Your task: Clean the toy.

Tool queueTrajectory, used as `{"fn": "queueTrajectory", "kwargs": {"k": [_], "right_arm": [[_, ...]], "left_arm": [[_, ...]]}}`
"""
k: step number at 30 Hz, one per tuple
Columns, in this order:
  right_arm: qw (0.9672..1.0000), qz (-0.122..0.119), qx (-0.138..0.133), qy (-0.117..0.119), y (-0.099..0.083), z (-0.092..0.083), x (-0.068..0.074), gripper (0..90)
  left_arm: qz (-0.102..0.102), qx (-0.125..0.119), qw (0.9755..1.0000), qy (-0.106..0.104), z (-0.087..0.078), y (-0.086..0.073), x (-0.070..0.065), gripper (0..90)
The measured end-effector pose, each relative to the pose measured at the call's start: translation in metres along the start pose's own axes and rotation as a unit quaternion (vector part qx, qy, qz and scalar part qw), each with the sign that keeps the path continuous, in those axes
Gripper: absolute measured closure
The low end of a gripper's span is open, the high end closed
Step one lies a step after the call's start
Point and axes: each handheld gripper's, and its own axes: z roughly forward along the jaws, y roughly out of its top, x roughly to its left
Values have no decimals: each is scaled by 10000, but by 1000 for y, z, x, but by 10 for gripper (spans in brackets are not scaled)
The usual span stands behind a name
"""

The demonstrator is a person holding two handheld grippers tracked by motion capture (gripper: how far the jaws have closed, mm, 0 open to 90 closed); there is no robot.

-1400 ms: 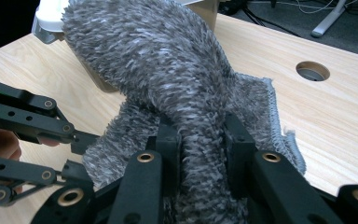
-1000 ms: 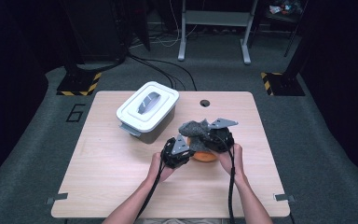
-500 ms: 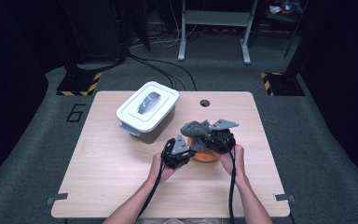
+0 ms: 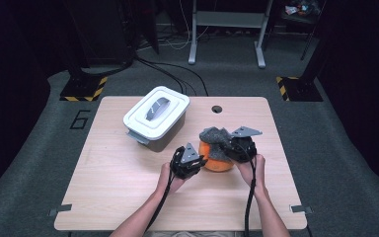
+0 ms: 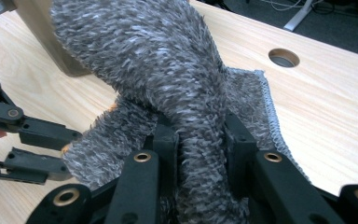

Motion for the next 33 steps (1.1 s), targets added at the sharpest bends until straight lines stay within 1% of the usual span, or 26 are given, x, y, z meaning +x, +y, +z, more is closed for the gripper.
{"fn": "queueTrajectory", "kwargs": {"k": [4,5,7,14,16,18,20,22,27,28,29,33], "right_arm": [[9999,115,-24,-104,-5,-3,-7,705],[9998,184,-28,-95,-8,-4,-9,705],[9997,215,-22,-115,-11,-5,-11,703],[9992,350,43,-173,-22,-8,-20,694],[9987,475,52,-166,-25,-8,-23,692],[9982,551,70,-210,-29,-9,-26,692],[9979,607,72,-234,-33,-9,-29,692],[9970,708,142,-270,-37,-9,-31,693],[9957,827,260,-330,-45,-8,-38,692],[9949,908,295,-321,-46,-7,-39,692],[9950,885,308,-348,-48,-7,-41,691],[9928,1023,482,-396,-56,-3,-45,692]], "left_arm": [[-67,-12,10000,3,0,-1,1,781],[-96,-5,10000,4,0,-1,0,782],[-75,18,10000,-16,0,-2,1,782],[-196,12,9998,18,1,-5,1,783],[-184,33,9998,44,0,-6,2,783],[-266,27,9996,5,1,-8,3,783],[-295,23,9996,8,1,-8,4,784],[-327,19,9995,-8,1,-9,4,784],[-308,25,9995,23,1,-10,5,784],[-341,19,9994,8,1,-10,4,785],[-341,18,9994,12,1,-10,4,785],[-341,34,9994,3,1,-11,4,785]]}}
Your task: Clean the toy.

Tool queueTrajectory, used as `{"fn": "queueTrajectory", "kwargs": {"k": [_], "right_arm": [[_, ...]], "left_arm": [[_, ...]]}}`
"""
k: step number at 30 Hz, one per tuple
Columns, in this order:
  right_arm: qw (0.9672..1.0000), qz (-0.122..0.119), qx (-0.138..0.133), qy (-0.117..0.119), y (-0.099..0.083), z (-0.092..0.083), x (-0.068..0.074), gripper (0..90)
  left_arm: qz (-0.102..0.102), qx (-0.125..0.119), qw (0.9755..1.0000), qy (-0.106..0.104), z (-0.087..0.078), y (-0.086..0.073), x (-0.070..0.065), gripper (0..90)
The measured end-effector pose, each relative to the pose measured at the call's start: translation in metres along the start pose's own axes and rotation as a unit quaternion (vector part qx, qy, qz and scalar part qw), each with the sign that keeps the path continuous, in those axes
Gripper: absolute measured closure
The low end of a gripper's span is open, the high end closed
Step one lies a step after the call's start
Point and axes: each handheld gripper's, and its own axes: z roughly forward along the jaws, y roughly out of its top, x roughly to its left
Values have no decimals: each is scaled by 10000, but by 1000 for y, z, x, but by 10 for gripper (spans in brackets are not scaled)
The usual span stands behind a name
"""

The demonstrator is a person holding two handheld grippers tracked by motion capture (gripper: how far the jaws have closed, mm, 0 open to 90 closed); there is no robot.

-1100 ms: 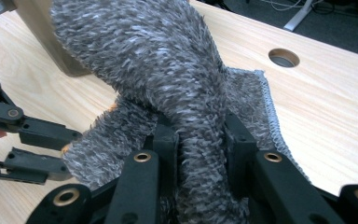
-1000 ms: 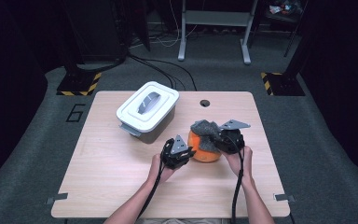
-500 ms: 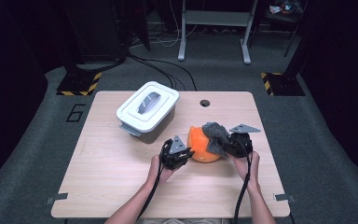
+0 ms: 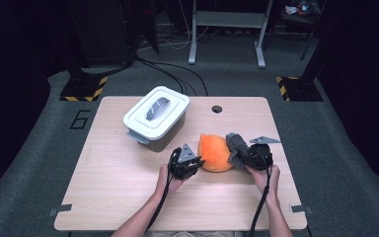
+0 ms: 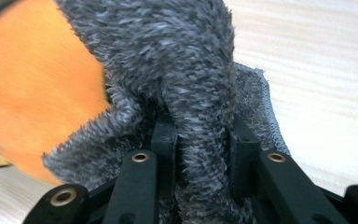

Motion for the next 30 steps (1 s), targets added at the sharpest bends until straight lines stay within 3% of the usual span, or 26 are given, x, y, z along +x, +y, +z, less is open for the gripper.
{"fn": "queueTrajectory", "kwargs": {"k": [13,18,22,26,30], "right_arm": [[9977,127,665,-98,-16,30,-10,697],[9973,84,718,-110,-17,35,-9,707],[9981,43,594,-151,-16,26,-14,748],[9994,86,260,-224,-9,2,-19,753],[9998,-82,-44,-165,9,-20,-13,750]], "left_arm": [[-92,51,9999,78,0,-3,4,786],[-71,81,9999,86,-1,-3,5,786],[-17,69,9999,117,-1,-3,4,788],[-21,62,9999,113,-2,-2,4,788],[12,40,9999,159,-2,-2,4,787]]}}
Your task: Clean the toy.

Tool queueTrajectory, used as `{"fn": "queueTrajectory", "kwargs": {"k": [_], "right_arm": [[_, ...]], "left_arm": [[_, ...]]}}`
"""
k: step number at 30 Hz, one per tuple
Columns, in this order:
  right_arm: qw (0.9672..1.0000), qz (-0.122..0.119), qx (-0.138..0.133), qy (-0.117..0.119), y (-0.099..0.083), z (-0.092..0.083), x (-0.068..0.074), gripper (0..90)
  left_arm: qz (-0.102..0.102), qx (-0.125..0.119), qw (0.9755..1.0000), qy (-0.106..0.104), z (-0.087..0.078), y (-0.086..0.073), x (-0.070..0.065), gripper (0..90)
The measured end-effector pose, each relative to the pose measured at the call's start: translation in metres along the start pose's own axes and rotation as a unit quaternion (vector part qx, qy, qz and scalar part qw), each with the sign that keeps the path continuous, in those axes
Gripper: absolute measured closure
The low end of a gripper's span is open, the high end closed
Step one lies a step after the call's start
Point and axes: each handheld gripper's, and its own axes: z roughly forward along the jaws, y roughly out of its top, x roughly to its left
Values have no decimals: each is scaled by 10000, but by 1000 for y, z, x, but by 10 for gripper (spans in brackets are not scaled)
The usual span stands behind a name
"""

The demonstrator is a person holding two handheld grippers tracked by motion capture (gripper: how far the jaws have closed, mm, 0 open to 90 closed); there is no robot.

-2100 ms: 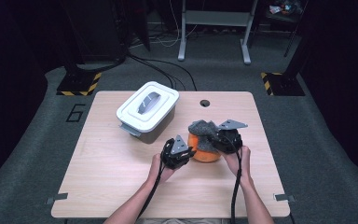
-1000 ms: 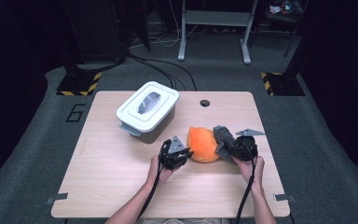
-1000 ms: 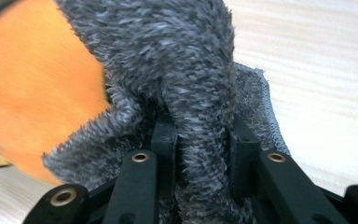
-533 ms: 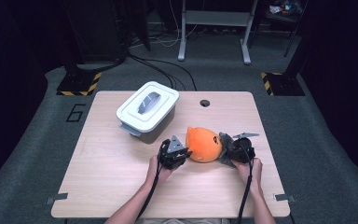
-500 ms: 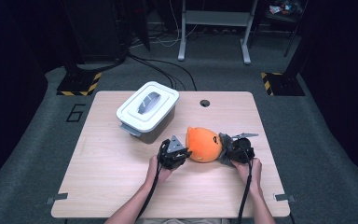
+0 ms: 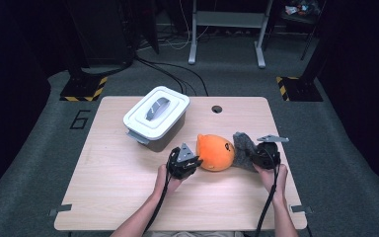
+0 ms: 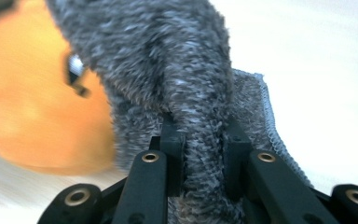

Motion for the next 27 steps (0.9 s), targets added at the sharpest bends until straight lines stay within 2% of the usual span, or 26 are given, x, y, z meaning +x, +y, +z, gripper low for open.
{"fn": "queueTrajectory", "kwargs": {"k": [1,5,9,12,15,18,21,27], "right_arm": [[10000,-1,-54,52,5,-4,4,750],[9993,-264,-218,160,25,-14,18,749],[9984,-475,-308,83,38,-22,30,751],[9978,-443,-466,186,44,-30,34,750],[9964,-382,-592,468,49,-34,36,750],[9939,-340,-588,867,55,-30,41,749],[9920,-309,-485,1122,60,-19,50,749],[9894,-355,-387,1351,65,-2,68,748]], "left_arm": [[1,24,10000,2,0,0,0,786],[-21,48,10000,-36,1,-1,1,786],[13,64,10000,-38,1,0,0,788],[45,68,10000,-24,1,0,0,789],[71,84,9999,-45,1,1,0,790],[139,69,9999,-49,2,4,-2,790],[152,55,9999,-48,2,6,-3,790],[247,94,9996,-23,3,7,-4,790]]}}
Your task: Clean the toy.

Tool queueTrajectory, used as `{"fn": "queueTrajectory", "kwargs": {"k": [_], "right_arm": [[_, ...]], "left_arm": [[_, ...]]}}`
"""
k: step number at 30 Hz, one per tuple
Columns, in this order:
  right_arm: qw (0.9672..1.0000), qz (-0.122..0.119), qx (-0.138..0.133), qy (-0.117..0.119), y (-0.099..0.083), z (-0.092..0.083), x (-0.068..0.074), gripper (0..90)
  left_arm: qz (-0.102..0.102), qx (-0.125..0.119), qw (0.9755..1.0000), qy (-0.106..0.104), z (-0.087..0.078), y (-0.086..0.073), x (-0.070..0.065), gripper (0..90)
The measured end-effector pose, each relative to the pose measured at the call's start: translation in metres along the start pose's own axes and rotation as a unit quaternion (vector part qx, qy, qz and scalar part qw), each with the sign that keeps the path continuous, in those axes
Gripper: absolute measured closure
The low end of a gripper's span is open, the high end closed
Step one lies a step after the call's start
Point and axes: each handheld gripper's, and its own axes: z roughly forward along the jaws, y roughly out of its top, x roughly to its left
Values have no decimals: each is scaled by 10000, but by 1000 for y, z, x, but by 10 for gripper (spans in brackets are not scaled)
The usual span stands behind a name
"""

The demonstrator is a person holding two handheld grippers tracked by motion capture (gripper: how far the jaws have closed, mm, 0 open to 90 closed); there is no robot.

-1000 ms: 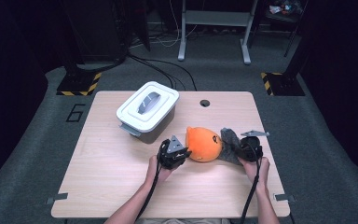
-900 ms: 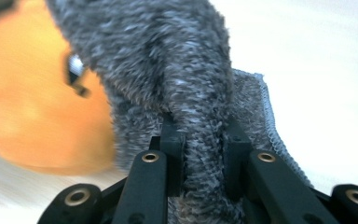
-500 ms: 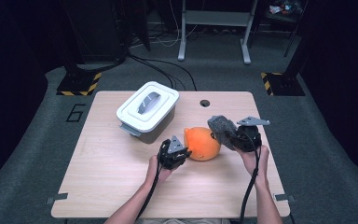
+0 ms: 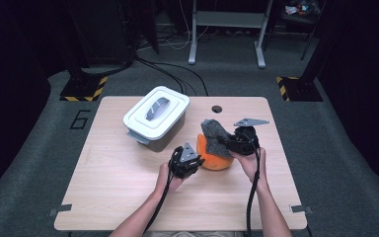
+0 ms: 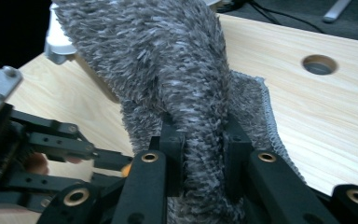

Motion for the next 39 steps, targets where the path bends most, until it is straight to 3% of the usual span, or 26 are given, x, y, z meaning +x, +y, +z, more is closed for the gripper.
{"fn": "queueTrajectory", "kwargs": {"k": [7,12,15,20,21,29,39], "right_arm": [[9998,-169,85,11,4,18,12,743],[9964,-621,394,-421,-4,37,17,743],[9929,-894,417,-667,-9,41,19,745],[9885,-1123,372,-944,-10,39,21,748],[9897,-997,329,-976,-11,39,22,748],[9899,-863,265,-1091,-15,30,10,750],[9903,-440,185,-1302,-29,15,-18,751]], "left_arm": [[126,4,9999,56,0,2,-3,791],[70,5,10000,45,1,1,-2,793],[24,-46,10000,36,1,0,-2,797],[12,-68,10000,34,0,0,-3,801],[11,-74,10000,36,0,0,-3,803],[-63,-114,9999,6,0,-2,-2,803],[-170,-97,9998,-28,0,-4,0,804]]}}
